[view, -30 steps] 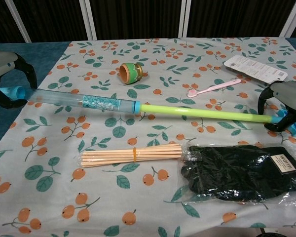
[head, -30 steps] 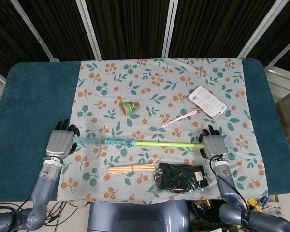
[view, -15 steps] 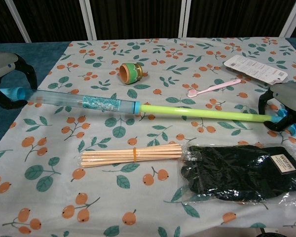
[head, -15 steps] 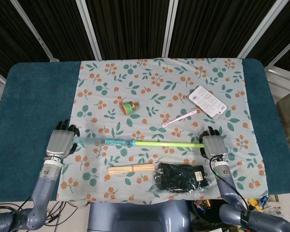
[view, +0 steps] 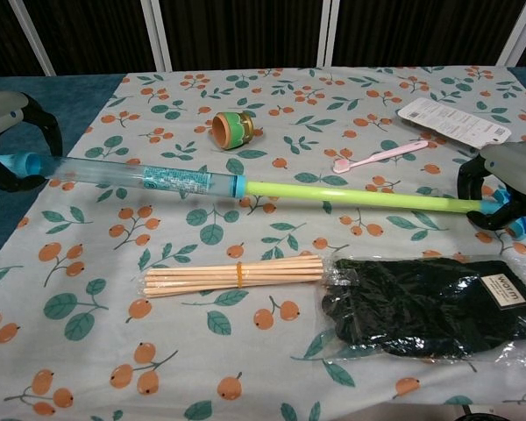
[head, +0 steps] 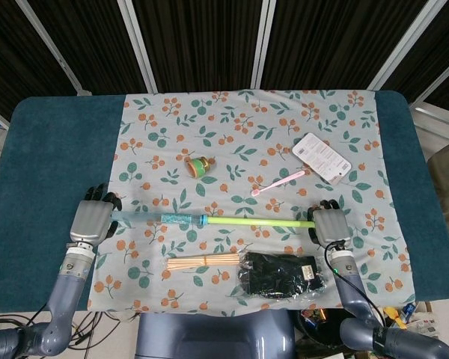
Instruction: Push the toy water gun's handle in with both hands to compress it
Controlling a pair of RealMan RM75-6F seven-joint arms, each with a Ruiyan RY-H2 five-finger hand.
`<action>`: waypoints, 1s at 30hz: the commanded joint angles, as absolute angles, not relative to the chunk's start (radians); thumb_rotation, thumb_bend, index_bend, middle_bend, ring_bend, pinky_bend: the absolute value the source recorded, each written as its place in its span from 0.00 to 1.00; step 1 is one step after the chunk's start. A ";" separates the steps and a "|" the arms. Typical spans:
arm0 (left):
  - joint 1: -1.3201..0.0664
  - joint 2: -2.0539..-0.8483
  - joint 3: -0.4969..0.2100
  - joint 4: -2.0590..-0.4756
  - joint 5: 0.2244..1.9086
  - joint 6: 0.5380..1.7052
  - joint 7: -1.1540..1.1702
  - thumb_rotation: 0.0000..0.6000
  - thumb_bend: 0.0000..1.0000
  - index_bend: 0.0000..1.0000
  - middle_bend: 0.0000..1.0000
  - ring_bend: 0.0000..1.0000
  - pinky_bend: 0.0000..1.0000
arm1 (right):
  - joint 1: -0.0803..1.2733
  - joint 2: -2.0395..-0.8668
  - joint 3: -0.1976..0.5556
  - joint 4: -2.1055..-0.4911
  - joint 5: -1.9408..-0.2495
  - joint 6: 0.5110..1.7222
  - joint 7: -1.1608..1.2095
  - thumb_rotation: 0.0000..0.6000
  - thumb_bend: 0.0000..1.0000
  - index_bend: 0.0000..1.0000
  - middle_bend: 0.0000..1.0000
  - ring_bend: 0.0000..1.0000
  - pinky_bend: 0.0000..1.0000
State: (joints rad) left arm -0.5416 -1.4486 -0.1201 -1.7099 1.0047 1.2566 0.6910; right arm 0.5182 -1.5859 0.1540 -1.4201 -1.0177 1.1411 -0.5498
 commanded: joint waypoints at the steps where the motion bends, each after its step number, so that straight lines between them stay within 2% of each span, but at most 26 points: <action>1: -0.542 -1.447 -0.119 -1.714 1.006 1.258 0.693 1.00 0.43 0.59 0.32 0.08 0.14 | 0.519 -1.585 0.156 -1.425 -1.022 1.144 -0.551 1.00 0.42 0.69 0.56 0.22 0.15; 12: -0.543 -1.459 -0.122 -1.724 1.003 1.262 0.688 1.00 0.43 0.59 0.32 0.09 0.14 | 0.523 -1.602 0.155 -1.434 -1.070 1.170 -0.541 1.00 0.45 0.75 0.60 0.26 0.19; 30: -0.561 -1.492 -0.131 -1.739 0.989 1.257 0.705 1.00 0.43 0.59 0.32 0.09 0.14 | 0.538 -1.618 0.162 -1.480 -1.099 1.185 -0.566 1.00 0.45 0.76 0.61 0.26 0.19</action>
